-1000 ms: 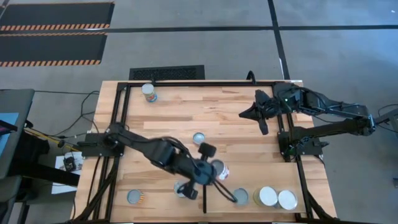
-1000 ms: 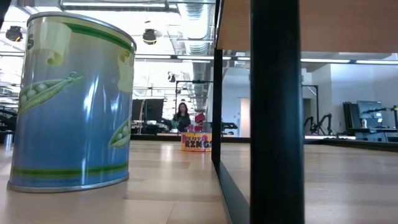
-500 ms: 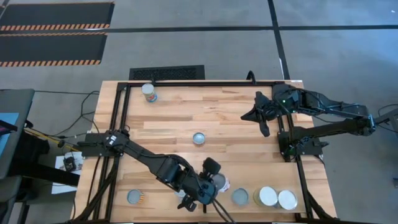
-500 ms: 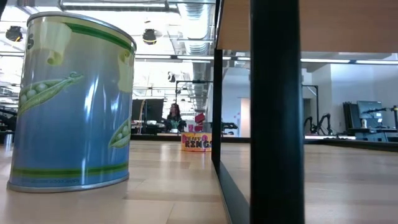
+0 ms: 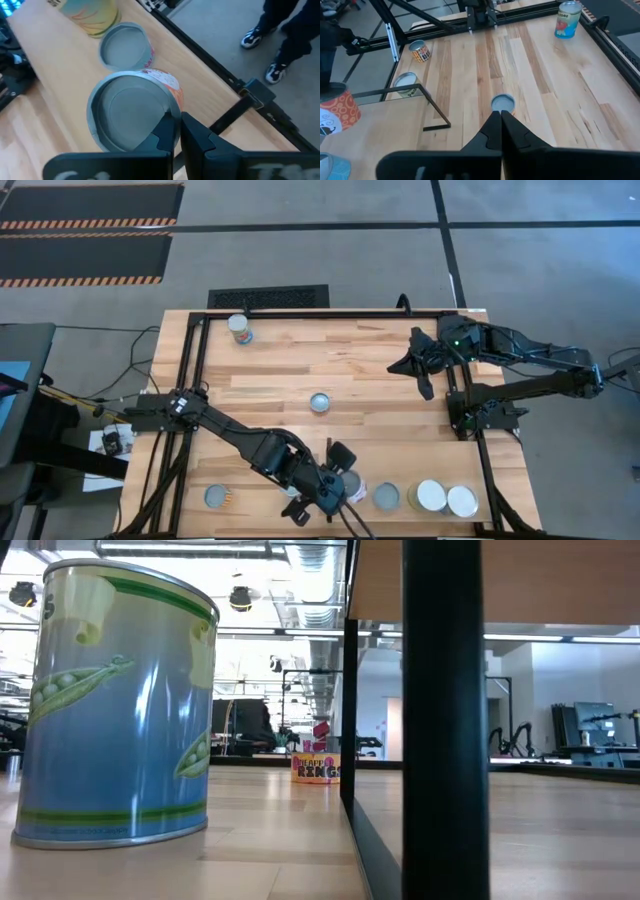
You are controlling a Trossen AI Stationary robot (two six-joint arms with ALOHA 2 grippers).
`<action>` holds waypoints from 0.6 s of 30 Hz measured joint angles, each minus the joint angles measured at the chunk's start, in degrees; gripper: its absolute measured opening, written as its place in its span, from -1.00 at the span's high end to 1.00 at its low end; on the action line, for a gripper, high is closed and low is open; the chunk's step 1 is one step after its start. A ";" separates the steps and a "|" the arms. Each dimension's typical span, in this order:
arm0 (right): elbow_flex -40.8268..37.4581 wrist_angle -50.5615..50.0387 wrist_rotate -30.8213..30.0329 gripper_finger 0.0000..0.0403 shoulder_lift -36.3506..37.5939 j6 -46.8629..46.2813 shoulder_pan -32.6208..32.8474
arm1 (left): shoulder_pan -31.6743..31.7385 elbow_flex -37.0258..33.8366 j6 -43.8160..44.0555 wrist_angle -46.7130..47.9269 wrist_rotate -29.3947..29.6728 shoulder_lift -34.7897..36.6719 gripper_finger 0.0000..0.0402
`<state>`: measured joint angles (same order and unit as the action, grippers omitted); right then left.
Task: Pick and place cans onto a shelf
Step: Put the canned meatballs on the shelf
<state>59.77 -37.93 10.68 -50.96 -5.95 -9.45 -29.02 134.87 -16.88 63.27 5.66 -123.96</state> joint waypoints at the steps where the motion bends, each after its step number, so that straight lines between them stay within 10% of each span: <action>1: 0.00 0.00 0.00 0.96 0.00 0.02 0.00 | 0.00 0.00 0.02 0.16 -0.65 0.00 1.00; 18: 0.00 0.24 0.00 0.96 -0.02 -0.02 0.00 | 0.73 -0.09 -0.09 -0.89 -5.21 -2.68 0.94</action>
<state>59.77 -37.69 10.68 -50.98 -5.98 -9.45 -28.29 134.78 -16.98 62.38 0.45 -126.64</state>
